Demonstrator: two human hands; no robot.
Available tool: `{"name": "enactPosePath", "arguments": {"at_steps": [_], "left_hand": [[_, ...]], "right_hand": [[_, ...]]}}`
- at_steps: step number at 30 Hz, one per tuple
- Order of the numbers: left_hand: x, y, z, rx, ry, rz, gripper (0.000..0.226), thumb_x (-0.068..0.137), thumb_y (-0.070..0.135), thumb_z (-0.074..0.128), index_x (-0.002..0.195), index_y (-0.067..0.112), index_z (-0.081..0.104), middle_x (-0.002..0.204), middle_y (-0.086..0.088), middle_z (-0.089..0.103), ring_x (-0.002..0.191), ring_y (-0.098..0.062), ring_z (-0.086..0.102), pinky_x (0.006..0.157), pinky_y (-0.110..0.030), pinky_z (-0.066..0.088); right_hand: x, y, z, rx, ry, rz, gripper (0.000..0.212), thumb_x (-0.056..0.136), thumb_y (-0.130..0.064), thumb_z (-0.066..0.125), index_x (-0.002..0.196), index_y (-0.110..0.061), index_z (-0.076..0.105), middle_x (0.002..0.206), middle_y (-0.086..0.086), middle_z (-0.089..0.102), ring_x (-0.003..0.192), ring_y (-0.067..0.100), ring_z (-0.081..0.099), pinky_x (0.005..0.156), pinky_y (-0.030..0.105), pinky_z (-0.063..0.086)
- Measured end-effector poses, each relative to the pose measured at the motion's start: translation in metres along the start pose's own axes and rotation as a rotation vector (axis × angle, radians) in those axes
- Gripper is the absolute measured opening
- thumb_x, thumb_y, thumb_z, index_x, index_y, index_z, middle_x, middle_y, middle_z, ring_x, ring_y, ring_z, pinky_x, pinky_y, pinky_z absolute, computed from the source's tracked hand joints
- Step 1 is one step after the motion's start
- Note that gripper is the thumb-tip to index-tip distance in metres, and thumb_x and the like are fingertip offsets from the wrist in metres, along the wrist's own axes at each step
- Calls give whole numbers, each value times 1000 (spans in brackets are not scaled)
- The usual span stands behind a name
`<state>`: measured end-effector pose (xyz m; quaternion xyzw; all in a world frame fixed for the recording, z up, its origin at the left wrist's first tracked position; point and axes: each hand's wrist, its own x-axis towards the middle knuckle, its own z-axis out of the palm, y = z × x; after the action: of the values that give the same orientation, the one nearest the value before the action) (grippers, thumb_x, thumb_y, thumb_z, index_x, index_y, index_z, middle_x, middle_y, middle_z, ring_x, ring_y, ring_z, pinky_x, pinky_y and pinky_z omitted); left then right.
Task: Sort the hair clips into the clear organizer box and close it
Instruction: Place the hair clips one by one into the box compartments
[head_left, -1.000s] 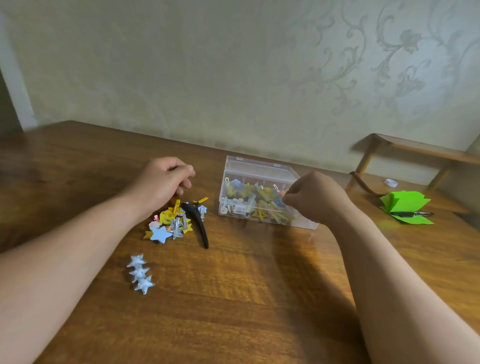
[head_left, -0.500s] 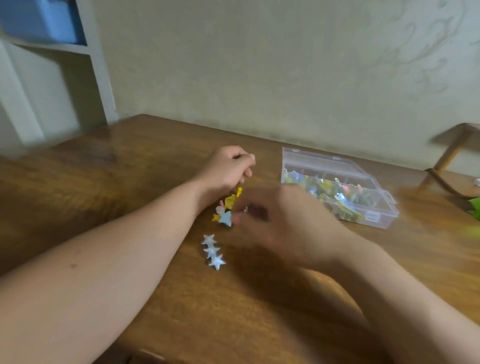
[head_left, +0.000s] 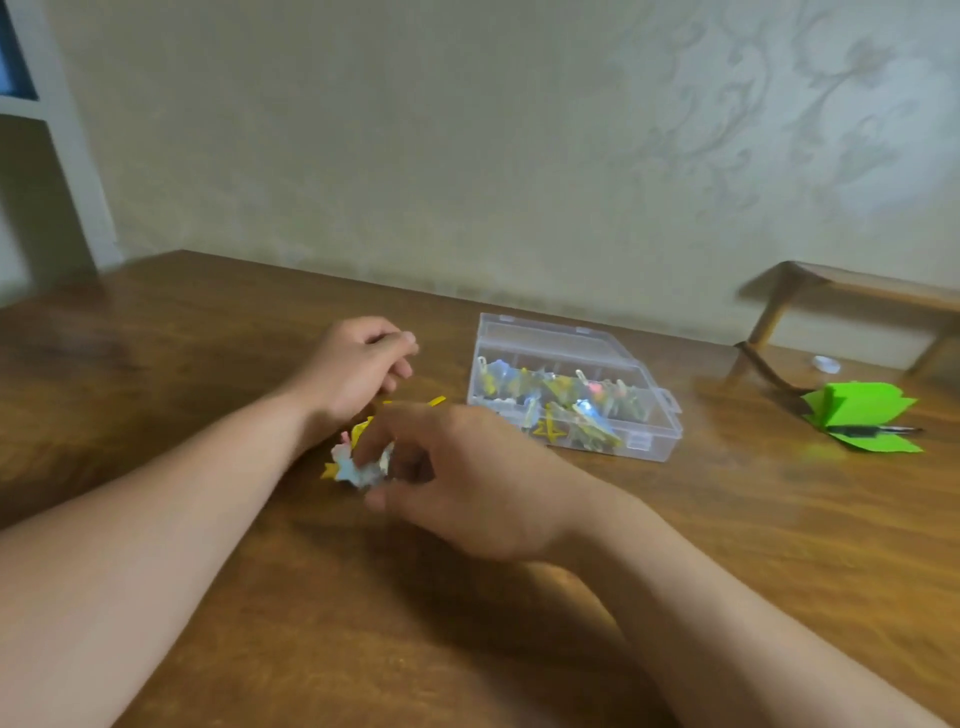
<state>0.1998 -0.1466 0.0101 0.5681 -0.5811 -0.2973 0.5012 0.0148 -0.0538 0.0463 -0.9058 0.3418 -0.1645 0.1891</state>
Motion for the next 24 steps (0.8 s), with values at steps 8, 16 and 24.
{"name": "enactPosePath", "arguments": {"at_steps": [8, 16, 24], "left_hand": [[-3, -1, -4, 5, -14, 5, 23, 106, 26, 59, 101, 13, 77, 91, -10, 75, 79, -23, 65, 78, -36, 49], [-4, -2, -5, 45, -31, 21, 23, 107, 27, 57, 103, 16, 77, 93, -8, 75, 79, -21, 66, 73, -34, 48], [-2, -3, -6, 60, -35, 21, 22, 107, 27, 57, 104, 18, 77, 92, -6, 75, 79, -21, 66, 74, -35, 48]], "right_hand": [[-19, 76, -91, -36, 508, 414, 25, 94, -35, 78, 113, -23, 67, 92, -3, 76, 78, 15, 70, 64, 28, 52], [-33, 112, -95, -429, 302, 714, 10, 93, -30, 72, 85, -24, 73, 79, -6, 73, 74, 14, 68, 68, 37, 62], [-28, 122, -83, -572, 256, 805, 10, 86, -17, 73, 78, -22, 77, 75, -4, 74, 69, 17, 72, 64, 35, 65]]}}
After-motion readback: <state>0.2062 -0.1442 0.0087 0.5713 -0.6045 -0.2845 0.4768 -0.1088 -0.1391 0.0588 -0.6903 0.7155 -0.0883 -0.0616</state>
